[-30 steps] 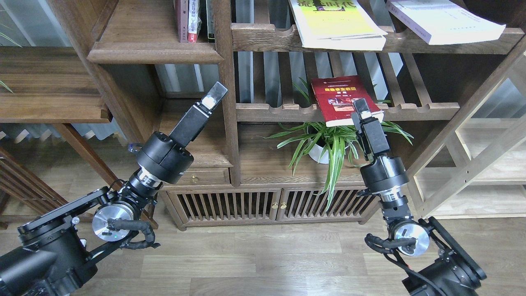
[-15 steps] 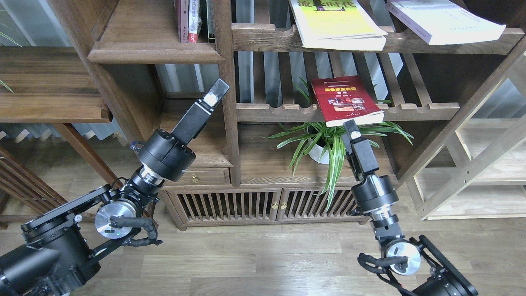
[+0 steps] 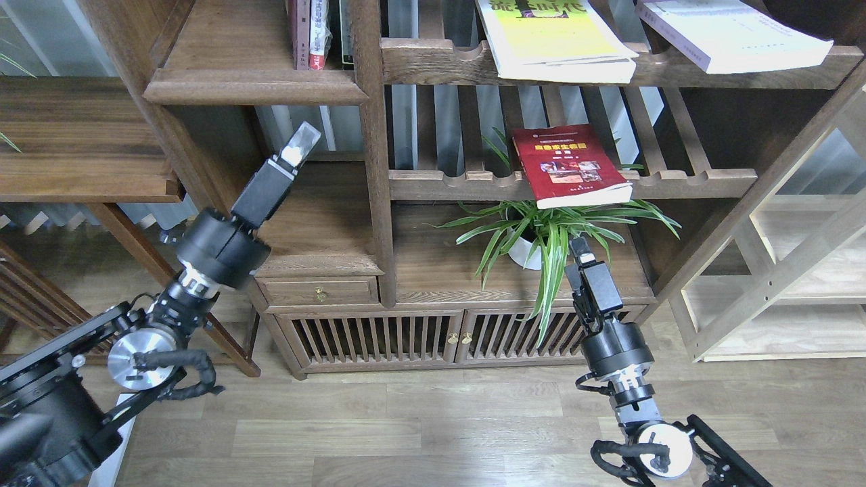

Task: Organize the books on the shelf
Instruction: 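Move the right gripper up toward the red book on the middle shelf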

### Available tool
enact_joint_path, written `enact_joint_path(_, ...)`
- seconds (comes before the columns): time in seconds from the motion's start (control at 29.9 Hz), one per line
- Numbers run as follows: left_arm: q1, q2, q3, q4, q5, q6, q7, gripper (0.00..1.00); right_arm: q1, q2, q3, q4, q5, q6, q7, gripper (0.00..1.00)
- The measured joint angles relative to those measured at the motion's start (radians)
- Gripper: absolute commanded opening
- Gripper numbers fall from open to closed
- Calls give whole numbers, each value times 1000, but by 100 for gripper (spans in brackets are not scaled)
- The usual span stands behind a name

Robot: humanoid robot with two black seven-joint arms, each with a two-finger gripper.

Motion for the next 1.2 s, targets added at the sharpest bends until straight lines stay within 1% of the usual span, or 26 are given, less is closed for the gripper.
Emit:
enact_joint_path(0.1, 16, 8, -7, 0, 1, 0, 36, 99, 18, -4, -11, -1, 9, -12, -5, 100)
enact_joint_path(0.2, 18, 10, -8, 0, 2, 0, 67, 99, 46, -3, -28, -3, 22, -40, -20, 100)
enact_joint_path(0.33, 8, 7, -10, -1, 2, 0, 114, 99, 114, 2, -45, -36, 53, -80, -31, 100)
enact_joint_path(0.43, -2, 3, -10, -2, 2, 0, 136, 99, 159, 3, -48, -69, 71, -117, -32, 100)
enact_joint_path(0.57, -8, 0, -4, -2, 3, 0, 146, 99, 205, 0, -49, -103, 84, -170, -39, 100)
enact_joint_path(0.67, -8, -3, 0, -2, 5, 0, 154, 99, 232, -3, -48, -144, 87, -196, -57, 100)
enact_joint_path(0.84, -7, -8, 1, -3, 5, 0, 156, 99, 284, 0, -46, -220, 91, -212, -73, 100)
enact_joint_path(1.04, -4, -21, 1, -3, 6, 0, 156, 99, 341, 4, -46, -270, 120, -266, -95, 100)
enact_joint_path(1.2, -4, -51, 3, -2, 32, 0, 157, 99, 377, 5, -47, -307, 128, -272, -124, 100)
